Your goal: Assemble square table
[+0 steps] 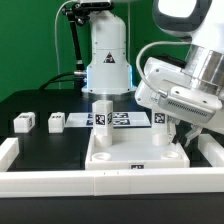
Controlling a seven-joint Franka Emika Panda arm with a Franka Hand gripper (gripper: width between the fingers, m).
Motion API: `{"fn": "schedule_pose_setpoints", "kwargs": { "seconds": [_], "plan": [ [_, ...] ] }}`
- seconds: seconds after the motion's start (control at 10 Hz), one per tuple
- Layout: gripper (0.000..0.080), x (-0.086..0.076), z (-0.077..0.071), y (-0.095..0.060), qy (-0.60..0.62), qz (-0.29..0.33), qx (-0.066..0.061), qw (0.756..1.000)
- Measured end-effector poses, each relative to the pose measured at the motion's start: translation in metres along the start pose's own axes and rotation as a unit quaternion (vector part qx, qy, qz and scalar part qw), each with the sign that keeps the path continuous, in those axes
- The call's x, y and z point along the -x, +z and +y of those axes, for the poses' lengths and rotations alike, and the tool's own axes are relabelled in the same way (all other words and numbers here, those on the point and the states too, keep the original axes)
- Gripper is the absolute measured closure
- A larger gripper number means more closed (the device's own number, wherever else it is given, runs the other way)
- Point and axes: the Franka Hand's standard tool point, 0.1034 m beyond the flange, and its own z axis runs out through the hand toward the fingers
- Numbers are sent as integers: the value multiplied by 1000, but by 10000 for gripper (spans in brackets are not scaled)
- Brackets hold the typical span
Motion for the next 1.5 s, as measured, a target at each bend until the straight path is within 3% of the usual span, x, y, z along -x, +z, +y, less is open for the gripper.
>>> {"fn": "schedule_pose_setpoints", "kwargs": {
  "seconds": [0.1, 0.5, 0.8, 1.1, 1.3, 1.4, 1.5],
  "plan": [
    [741, 4, 8, -4, -5, 4, -7, 1000],
    [741, 12, 26, -15, -11, 6, -12, 1000],
    [741, 14, 26, -12, -4, 20, -30, 999],
    [741, 16, 22, -8, 6, 26, -37, 999],
    [413, 16, 12, -8, 11, 32, -48, 998],
    [413, 16, 6, -9, 14, 35, -53, 998],
    [244, 17, 2, -10, 17, 36, -57, 998]
  ]
}}
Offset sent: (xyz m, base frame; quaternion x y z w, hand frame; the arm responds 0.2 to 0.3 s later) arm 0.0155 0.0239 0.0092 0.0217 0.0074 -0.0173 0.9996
